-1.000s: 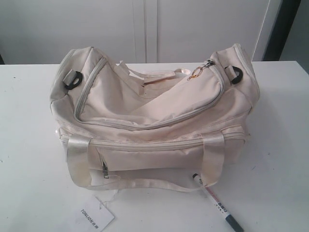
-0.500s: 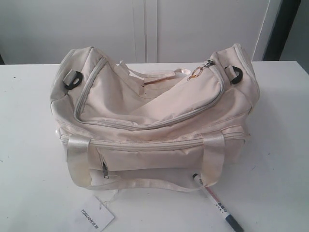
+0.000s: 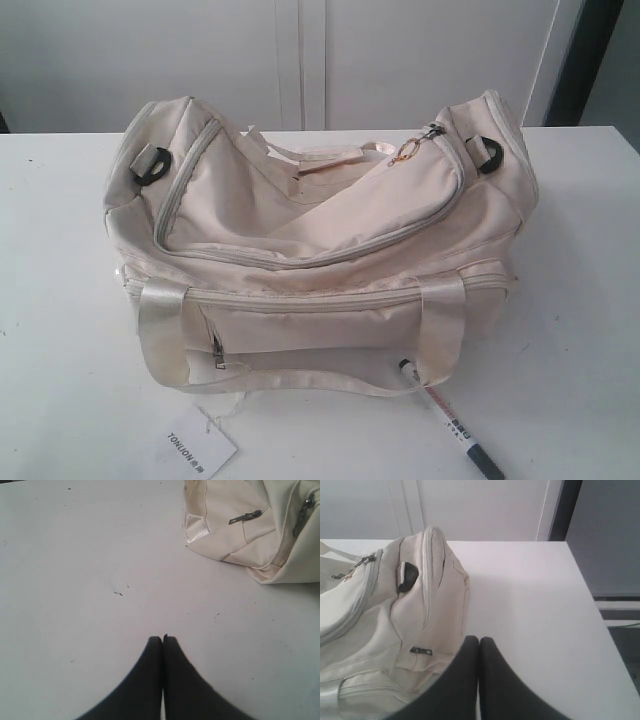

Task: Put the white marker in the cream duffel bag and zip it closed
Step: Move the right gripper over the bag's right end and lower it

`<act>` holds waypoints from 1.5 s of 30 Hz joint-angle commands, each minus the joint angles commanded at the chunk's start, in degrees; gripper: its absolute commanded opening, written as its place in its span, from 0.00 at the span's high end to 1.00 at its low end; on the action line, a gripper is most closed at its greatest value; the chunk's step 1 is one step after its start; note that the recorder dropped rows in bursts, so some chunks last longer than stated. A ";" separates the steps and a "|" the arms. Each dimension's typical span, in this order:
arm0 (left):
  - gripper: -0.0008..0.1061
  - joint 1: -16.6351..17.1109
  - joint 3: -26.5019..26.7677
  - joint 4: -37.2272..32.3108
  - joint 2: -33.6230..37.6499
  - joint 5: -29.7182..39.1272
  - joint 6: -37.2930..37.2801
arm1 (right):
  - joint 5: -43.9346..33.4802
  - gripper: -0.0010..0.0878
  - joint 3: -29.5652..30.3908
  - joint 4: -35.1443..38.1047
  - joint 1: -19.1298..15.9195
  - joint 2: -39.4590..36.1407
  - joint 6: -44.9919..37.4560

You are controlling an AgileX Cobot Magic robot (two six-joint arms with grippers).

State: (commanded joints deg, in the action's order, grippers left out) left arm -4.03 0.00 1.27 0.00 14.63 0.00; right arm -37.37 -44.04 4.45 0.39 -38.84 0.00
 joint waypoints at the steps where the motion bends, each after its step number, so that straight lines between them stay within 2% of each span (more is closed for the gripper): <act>1: 0.99 0.00 0.00 0.00 0.00 0.00 0.00 | -0.53 0.99 -0.76 1.34 0.00 -1.08 0.00; 7: 0.99 0.00 0.00 0.00 0.00 0.00 0.00 | -4.38 0.99 -8.01 6.09 0.00 -10.72 0.00; 18: 0.99 0.00 0.00 0.00 0.00 0.00 0.00 | -9.16 0.99 -21.61 6.32 0.03 -25.76 -4.24; 27: 0.99 0.00 0.00 0.00 0.00 0.00 0.00 | -11.02 0.99 -26.08 14.01 0.03 -32.90 -8.62; 33: 0.99 0.00 0.00 0.00 0.00 0.00 0.00 | -10.78 0.99 -27.90 15.39 0.25 -36.43 -9.40; 38: 0.99 0.00 0.00 0.00 0.00 0.00 0.00 | -10.90 0.99 -29.76 21.31 0.25 -39.23 -13.73; 45: 0.99 0.00 0.00 0.00 0.00 0.00 0.00 | -11.01 0.99 -32.98 22.08 0.86 -43.28 -15.39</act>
State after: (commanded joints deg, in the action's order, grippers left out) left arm -4.03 0.00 1.27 0.00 14.63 0.00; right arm -48.38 -77.02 26.53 1.25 -82.12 -15.39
